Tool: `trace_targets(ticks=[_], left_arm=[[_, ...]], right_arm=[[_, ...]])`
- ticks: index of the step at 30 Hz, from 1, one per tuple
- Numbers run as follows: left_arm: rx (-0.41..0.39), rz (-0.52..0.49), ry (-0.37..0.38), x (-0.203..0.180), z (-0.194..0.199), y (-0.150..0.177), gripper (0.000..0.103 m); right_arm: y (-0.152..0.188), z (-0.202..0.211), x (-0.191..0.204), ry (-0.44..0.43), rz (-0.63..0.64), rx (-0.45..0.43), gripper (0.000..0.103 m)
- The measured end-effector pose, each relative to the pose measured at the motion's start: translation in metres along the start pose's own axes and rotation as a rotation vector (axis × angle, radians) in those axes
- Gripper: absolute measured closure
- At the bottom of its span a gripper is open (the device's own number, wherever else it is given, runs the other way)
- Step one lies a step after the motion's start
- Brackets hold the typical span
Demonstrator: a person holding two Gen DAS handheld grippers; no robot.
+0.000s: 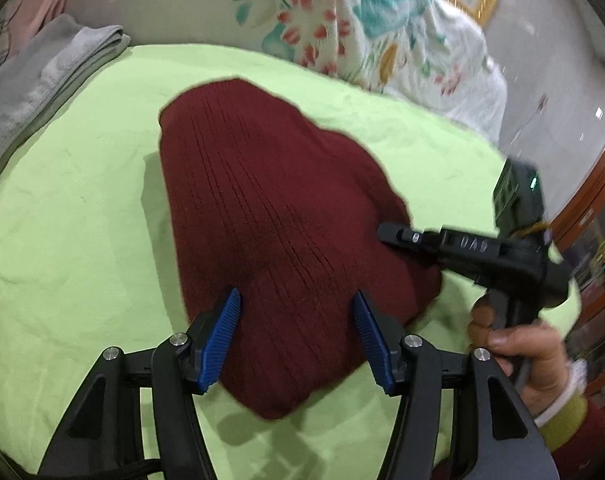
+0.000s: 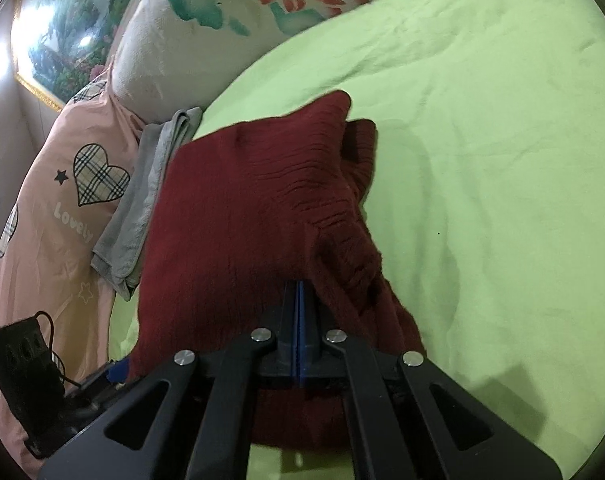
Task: Fold large clothes
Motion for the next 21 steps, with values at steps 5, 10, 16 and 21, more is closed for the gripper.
trace_targets(ticks=[5, 10, 16, 21], left_arm=[[-0.095, 0.053, 0.011, 0.006, 0.044, -0.004, 0.049], [-0.111, 0.102, -0.018, 0.018, 0.048, -0.008, 0.049], [0.014, 0.121, -0.048, 0.026, 0.004, 0.01, 0.051], [0.043, 0.116, -0.042, 0.029, -0.009, 0.014, 0.044]], right_arm=[[0.007, 0.035, 0.021, -0.025, 0.071, -0.061, 0.101], [0.022, 0.041, 0.047, -0.041, 0.167, -0.064, 0.101], [0.029, 0.022, 0.027, 0.083, 0.162, -0.034, 0.101], [0.036, 0.005, 0.001, 0.093, 0.087, 0.015, 0.101]])
Point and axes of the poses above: each gripper's, at about its wrist camera, not at the fingertips, and z roughly against the way its jaws point, x to its left, y to its underside, the point moved 7 cm from there along -z, roughly the way its jaws point, and after that the axes turned 12 degrees about y, right-handed, at the moved point
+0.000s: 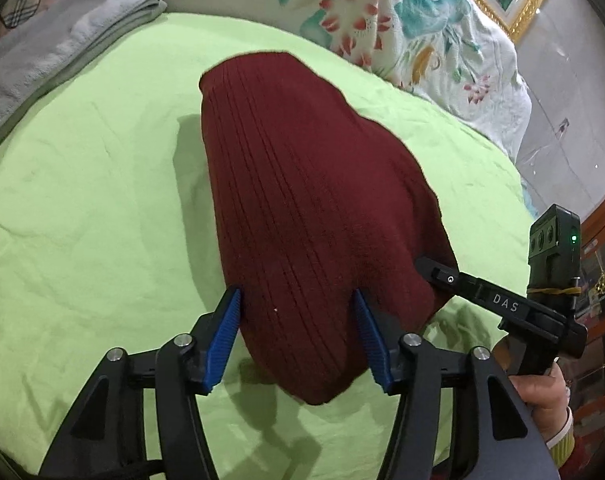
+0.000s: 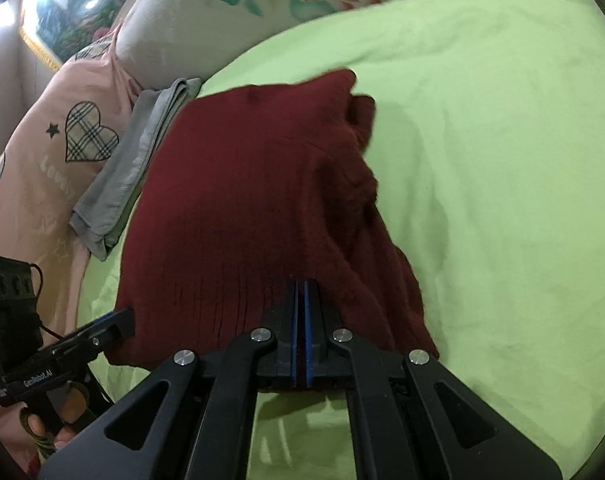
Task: Fold large clothes
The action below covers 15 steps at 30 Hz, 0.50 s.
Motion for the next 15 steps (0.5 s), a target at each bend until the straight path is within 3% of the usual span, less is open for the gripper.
trace_targets(ticks=[10, 15], left_arm=[[-0.02, 0.075, 0.01, 0.004, 0.008, 0.002, 0.044], [-0.083, 0.06, -0.031, 0.006, 0.034, -0.017, 0.044]], right_arm=[[0.0, 0.014, 0.004, 0.004, -0.003, -0.01, 0.1], [-0.015, 0.031, 0.014, -0.039, -0.002, -0.043, 0.1]])
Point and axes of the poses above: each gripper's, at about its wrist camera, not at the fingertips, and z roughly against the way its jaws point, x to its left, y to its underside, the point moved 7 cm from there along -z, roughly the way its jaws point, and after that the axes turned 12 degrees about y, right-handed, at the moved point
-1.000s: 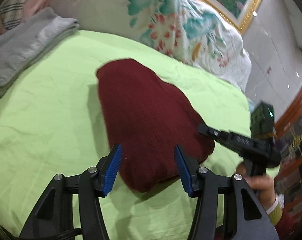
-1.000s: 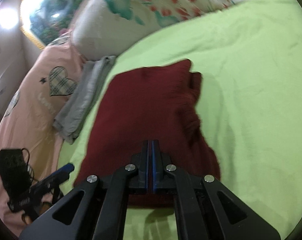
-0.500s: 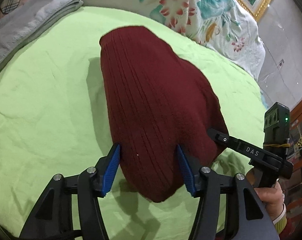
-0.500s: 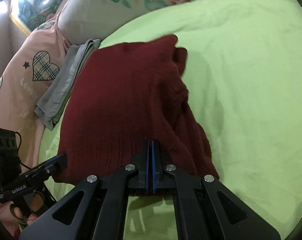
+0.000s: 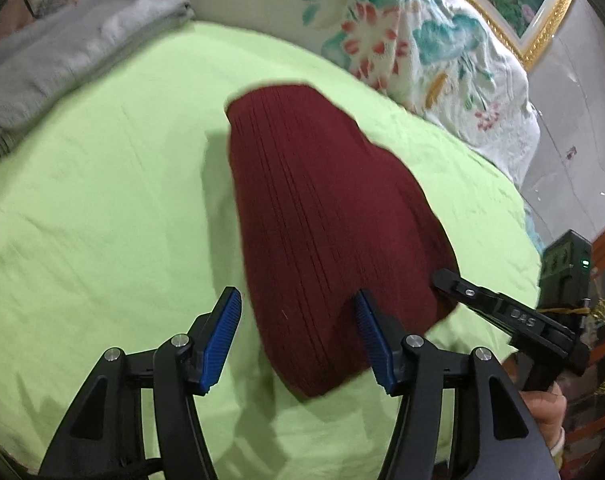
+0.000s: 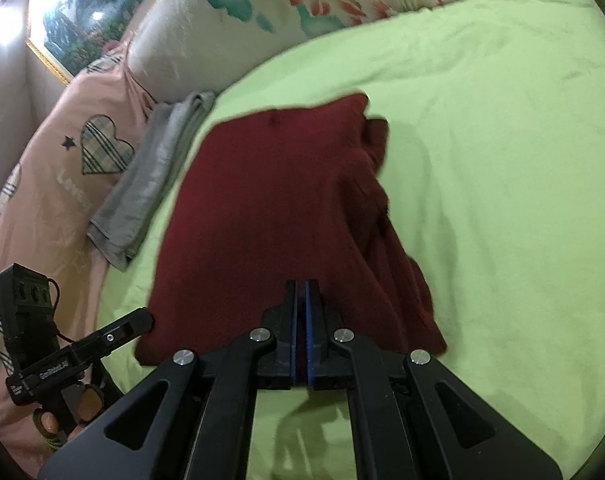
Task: Fold large clothes
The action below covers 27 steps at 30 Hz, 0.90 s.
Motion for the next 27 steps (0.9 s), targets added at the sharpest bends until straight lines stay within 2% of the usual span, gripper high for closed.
trace_targets(ticks=[6, 10, 13, 16, 18, 20, 27], left_arm=[[-0.041, 0.022, -0.011, 0.007, 0.002, -0.025, 0.045], [-0.047, -0.001, 0.005, -0.003, -0.004, -0.033, 0.046], [-0.05, -0.019, 0.033, -0.012, -0.009, -0.035, 0.051], [-0.026, -0.046, 0.058, -0.019, -0.02, -0.035, 0.051], [0.017, -0.065, 0.019, -0.015, -0.032, -0.032, 0.051], [0.04, -0.082, -0.017, -0.011, -0.043, -0.028, 0.049], [0.036, -0.072, -0.033, -0.01, -0.039, -0.028, 0.046]], right_arm=[[-0.046, -0.011, 0.025, -0.018, 0.034, -0.047, 0.099], [-0.085, -0.042, 0.033, -0.028, 0.035, -0.034, 0.099], [-0.101, -0.075, 0.031, -0.016, 0.042, 0.025, 0.099], [-0.103, -0.096, 0.007, 0.037, -0.023, 0.046, 0.101], [-0.097, -0.099, -0.014, 0.06, -0.095, 0.042, 0.103], [-0.089, -0.097, -0.028, 0.039, -0.164, 0.022, 0.103], [-0.093, -0.077, -0.018, 0.019, -0.137, 0.006, 0.099]])
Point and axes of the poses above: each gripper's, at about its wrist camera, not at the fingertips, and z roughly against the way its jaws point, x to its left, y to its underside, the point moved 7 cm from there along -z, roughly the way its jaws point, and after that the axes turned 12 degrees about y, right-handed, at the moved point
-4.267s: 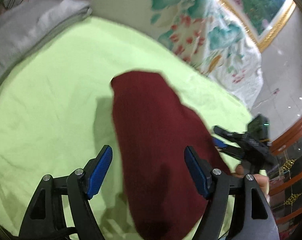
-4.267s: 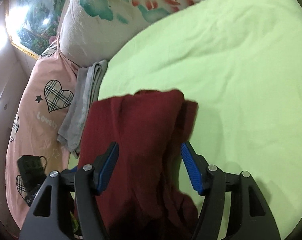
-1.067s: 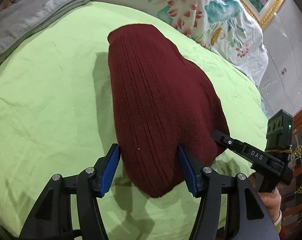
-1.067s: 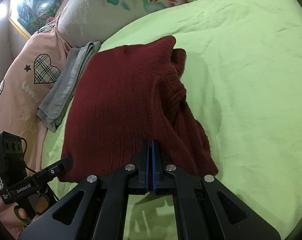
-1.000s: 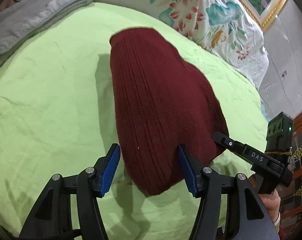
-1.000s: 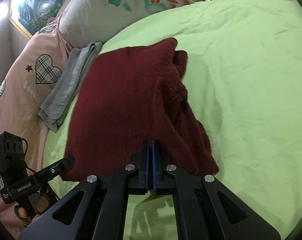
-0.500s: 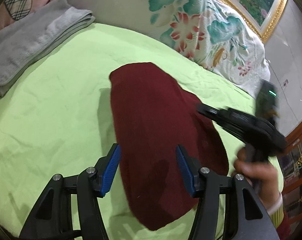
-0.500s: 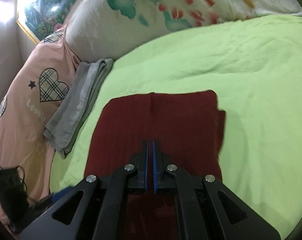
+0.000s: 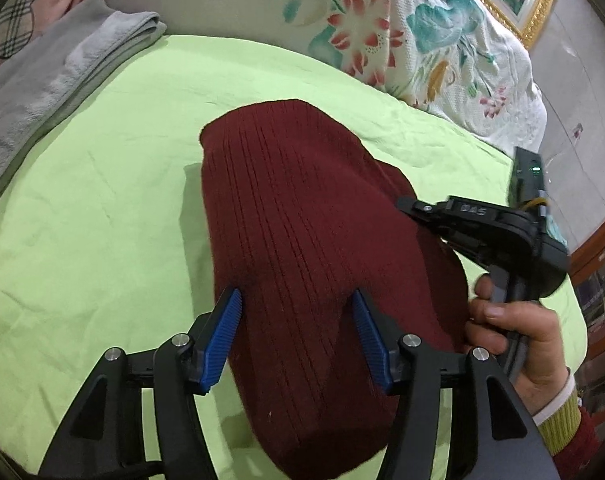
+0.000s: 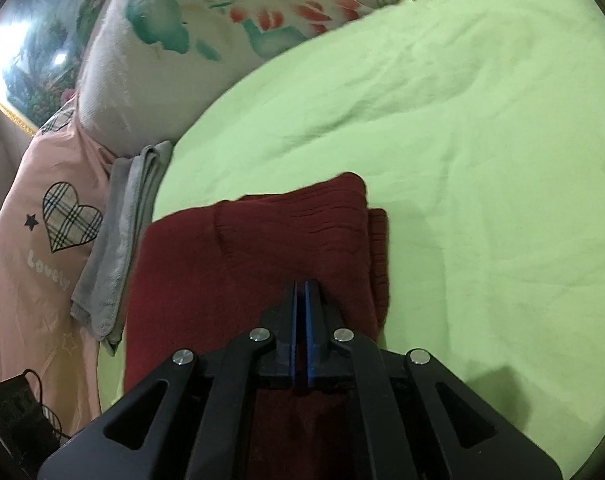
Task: Fold large clothes
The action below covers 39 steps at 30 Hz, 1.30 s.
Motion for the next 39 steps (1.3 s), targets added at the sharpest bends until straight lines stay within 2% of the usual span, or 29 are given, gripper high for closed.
trace_targets(ticks=[3, 4, 5, 7, 8, 14, 19, 22, 26, 29, 31, 35, 39], left_arm=[[-0.012, 0.016, -0.011, 0.002, 0.013, 0.005, 0.043], [-0.023, 0.019, -0.018, 0.002, 0.019, 0.007, 0.037], [-0.034, 0.023, -0.027, 0.003, 0.025, 0.01, 0.027], [-0.061, 0.031, -0.044, 0.003, 0.038, 0.016, 0.02], [-0.068, 0.03, -0.052, 0.003, 0.043, 0.02, 0.02], [-0.076, 0.031, -0.162, 0.011, 0.07, 0.059, 0.019], [-0.068, -0.005, -0.284, 0.016, 0.084, 0.101, 0.018], [-0.063, -0.018, -0.322, 0.013, 0.088, 0.125, 0.018], [-0.047, -0.07, -0.352, 0.004, 0.083, 0.146, 0.018], [0.049, -0.117, -0.331, -0.005, 0.072, 0.151, 0.018], [0.075, -0.143, -0.342, -0.011, 0.072, 0.15, 0.018], [0.022, -0.215, -0.396, -0.019, 0.093, 0.138, 0.018], [-0.064, -0.233, -0.446, -0.023, 0.127, 0.117, 0.018]], right_arm=[[0.009, 0.028, 0.016, -0.023, 0.054, -0.017, 0.098], [0.016, 0.042, 0.021, -0.038, 0.078, -0.025, 0.093], [0.02, 0.05, 0.025, -0.042, 0.095, -0.031, 0.087], [0.036, 0.071, 0.027, -0.038, 0.139, -0.054, 0.055], [0.043, 0.078, 0.027, -0.033, 0.155, -0.064, 0.053], [0.097, 0.113, 0.009, 0.009, 0.225, -0.062, 0.051], [0.141, 0.135, -0.018, 0.095, 0.264, -0.078, 0.037], [0.165, 0.146, -0.031, 0.139, 0.28, -0.077, 0.029], [0.182, 0.149, -0.035, 0.154, 0.309, -0.064, 0.026], [0.185, 0.148, -0.034, 0.175, 0.331, -0.055, 0.026], [0.185, 0.15, -0.031, 0.168, 0.337, -0.051, 0.024], [0.184, 0.158, -0.029, 0.18, 0.358, -0.057, 0.022], [0.174, 0.173, -0.029, 0.19, 0.37, -0.066, 0.022]])
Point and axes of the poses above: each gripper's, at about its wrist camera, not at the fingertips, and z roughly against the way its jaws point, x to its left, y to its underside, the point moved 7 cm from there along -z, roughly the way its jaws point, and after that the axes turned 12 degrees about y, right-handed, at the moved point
